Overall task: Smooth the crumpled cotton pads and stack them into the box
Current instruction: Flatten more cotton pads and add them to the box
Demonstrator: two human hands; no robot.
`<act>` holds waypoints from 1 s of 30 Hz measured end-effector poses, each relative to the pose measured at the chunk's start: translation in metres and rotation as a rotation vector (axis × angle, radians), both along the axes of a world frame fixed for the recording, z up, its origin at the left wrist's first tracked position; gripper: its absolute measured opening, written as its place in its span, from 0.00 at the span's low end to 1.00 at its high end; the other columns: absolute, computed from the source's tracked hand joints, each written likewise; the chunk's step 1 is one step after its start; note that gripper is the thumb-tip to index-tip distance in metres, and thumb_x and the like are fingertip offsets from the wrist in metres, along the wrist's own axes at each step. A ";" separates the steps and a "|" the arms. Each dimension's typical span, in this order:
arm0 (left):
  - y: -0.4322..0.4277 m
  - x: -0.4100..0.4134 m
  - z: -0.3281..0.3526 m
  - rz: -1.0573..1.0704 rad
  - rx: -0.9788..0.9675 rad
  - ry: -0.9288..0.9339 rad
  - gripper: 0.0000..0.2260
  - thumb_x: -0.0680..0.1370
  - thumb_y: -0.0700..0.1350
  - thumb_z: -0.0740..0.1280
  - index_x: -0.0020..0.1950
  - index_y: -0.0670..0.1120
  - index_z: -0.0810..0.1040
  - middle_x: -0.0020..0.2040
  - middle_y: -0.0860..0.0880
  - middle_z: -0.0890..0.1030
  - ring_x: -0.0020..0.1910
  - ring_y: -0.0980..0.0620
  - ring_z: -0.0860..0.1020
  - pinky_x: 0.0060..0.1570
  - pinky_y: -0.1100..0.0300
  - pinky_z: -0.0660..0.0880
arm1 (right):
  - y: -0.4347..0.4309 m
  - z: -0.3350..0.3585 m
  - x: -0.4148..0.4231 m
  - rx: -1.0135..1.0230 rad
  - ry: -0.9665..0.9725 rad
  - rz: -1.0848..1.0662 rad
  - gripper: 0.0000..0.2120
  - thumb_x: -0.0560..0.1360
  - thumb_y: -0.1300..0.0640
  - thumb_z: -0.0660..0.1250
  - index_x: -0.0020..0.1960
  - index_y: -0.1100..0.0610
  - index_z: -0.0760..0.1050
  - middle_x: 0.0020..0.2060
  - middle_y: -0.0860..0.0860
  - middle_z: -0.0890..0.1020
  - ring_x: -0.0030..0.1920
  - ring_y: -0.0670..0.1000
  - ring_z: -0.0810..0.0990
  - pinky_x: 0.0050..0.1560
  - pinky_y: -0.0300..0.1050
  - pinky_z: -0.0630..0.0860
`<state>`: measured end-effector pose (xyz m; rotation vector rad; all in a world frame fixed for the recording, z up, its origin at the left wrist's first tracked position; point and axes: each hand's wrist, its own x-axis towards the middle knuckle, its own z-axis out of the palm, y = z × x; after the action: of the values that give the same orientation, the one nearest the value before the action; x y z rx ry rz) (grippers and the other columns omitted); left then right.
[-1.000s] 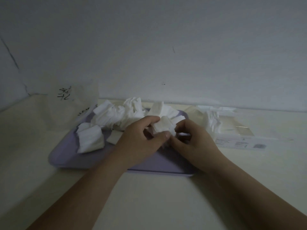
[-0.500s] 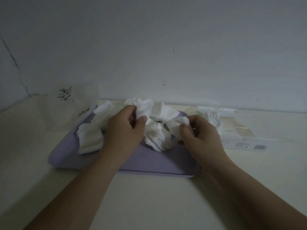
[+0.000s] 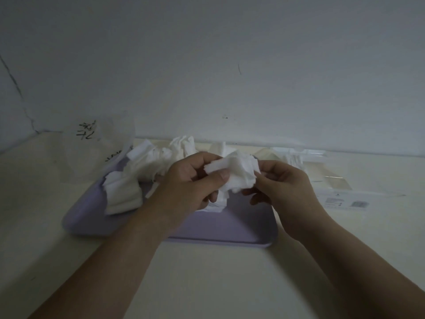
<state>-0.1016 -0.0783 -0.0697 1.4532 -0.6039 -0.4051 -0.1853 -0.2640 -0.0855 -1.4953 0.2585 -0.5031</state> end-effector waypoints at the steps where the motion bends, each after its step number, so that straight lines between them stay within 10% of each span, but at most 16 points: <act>1: 0.000 0.000 -0.001 -0.008 0.016 -0.022 0.06 0.81 0.38 0.70 0.53 0.47 0.85 0.33 0.43 0.74 0.30 0.52 0.70 0.26 0.64 0.65 | 0.001 0.001 -0.001 0.022 0.007 0.027 0.03 0.78 0.64 0.73 0.51 0.61 0.85 0.42 0.62 0.87 0.40 0.57 0.85 0.38 0.49 0.82; 10: -0.002 0.003 -0.009 0.118 0.109 -0.109 0.04 0.78 0.39 0.74 0.50 0.46 0.85 0.35 0.51 0.85 0.30 0.57 0.80 0.29 0.69 0.72 | 0.005 -0.002 -0.002 0.084 0.000 0.206 0.06 0.78 0.62 0.71 0.55 0.61 0.81 0.45 0.63 0.87 0.49 0.59 0.87 0.57 0.58 0.84; 16: -0.002 0.004 -0.013 0.097 0.110 -0.178 0.05 0.77 0.40 0.75 0.51 0.49 0.86 0.43 0.46 0.87 0.40 0.55 0.83 0.42 0.60 0.81 | 0.004 -0.002 -0.002 -0.021 -0.006 0.232 0.07 0.80 0.65 0.70 0.55 0.62 0.86 0.45 0.63 0.86 0.43 0.53 0.84 0.47 0.43 0.81; 30: -0.004 0.004 -0.011 0.225 0.084 -0.098 0.04 0.77 0.42 0.75 0.50 0.44 0.83 0.37 0.50 0.84 0.33 0.57 0.79 0.30 0.68 0.73 | 0.004 -0.001 -0.001 0.175 -0.009 0.335 0.11 0.78 0.59 0.68 0.56 0.63 0.84 0.56 0.62 0.86 0.60 0.60 0.85 0.61 0.59 0.82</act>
<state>-0.0980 -0.0823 -0.0805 1.6095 -0.4992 -0.1857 -0.1862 -0.2595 -0.0866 -1.3315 0.0407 -0.2123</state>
